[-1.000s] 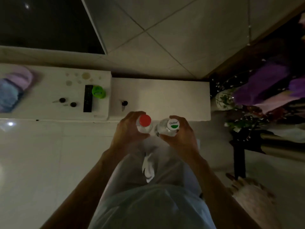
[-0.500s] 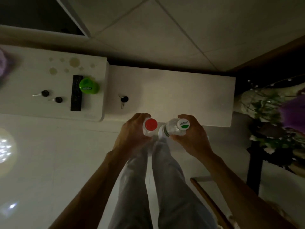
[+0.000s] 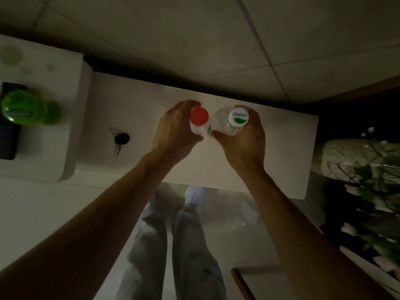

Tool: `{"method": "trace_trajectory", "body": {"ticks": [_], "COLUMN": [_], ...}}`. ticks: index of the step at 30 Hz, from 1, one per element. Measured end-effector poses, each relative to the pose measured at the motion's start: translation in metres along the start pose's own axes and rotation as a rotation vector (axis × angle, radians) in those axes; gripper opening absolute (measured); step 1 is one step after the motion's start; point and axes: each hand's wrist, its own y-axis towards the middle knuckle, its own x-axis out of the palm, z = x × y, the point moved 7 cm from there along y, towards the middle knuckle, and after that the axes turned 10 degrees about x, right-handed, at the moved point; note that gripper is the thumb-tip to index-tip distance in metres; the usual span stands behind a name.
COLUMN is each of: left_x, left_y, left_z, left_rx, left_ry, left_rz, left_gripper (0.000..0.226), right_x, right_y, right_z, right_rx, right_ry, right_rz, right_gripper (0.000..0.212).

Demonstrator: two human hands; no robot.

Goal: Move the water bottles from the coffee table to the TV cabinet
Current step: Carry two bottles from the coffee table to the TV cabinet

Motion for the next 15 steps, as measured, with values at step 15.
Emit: {"method": "trace_trajectory", "body": {"ticks": [15], "left_x": [0.027], "left_y": [0.055], "left_z": [-0.013], "left_rx": [0.097], "left_ry": [0.089], "left_rz": [0.07], "left_gripper": [0.049], "right_x": [0.033], "right_y": [0.051], "right_z": [0.027], "right_rx": [0.03], "right_ry": [0.017], "right_rz": [0.084], "right_gripper": [0.063]}}
